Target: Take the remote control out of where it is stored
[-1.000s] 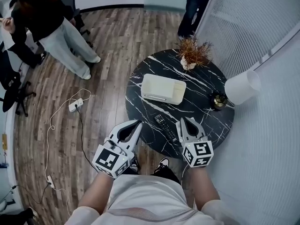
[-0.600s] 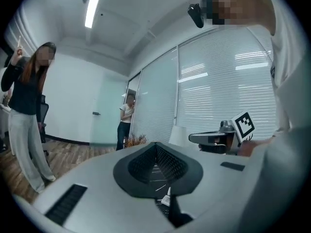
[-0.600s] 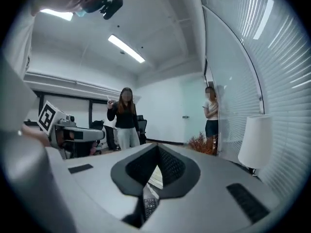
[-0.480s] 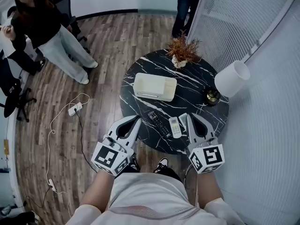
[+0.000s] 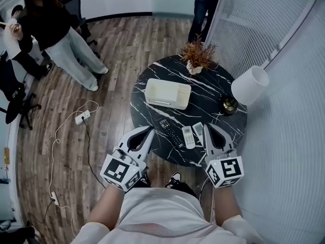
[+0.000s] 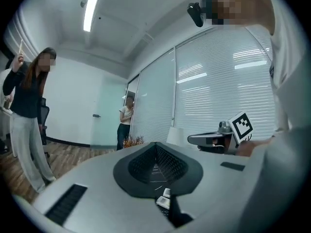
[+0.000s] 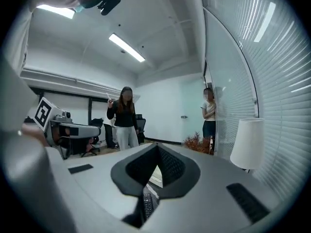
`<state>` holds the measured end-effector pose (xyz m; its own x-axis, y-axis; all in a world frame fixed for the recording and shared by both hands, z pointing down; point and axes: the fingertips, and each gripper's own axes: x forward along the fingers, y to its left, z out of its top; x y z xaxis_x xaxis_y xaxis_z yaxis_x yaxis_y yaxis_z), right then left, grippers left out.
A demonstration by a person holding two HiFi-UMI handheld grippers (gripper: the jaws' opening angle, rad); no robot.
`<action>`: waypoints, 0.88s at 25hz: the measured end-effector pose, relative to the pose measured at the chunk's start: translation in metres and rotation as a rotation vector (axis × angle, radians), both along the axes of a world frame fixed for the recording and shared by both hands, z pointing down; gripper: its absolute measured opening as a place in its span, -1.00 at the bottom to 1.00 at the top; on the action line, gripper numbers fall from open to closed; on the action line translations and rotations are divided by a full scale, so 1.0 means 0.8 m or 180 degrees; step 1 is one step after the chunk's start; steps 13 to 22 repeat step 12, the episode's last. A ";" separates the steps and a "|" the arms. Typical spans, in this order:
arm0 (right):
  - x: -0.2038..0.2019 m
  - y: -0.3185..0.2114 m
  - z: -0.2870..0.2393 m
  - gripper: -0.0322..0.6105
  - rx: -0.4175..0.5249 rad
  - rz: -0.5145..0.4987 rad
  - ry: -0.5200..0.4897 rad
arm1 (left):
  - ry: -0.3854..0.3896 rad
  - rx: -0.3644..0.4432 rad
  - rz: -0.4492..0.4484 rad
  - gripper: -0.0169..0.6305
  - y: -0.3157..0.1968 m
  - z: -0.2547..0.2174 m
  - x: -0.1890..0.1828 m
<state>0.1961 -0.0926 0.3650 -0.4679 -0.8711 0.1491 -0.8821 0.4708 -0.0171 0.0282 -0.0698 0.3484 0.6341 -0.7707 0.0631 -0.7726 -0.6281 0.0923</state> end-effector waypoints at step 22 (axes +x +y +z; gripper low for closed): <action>0.000 0.003 -0.003 -0.86 0.0019 0.0012 0.0047 | -0.0015 0.0045 0.0018 -0.92 0.005 -0.004 0.001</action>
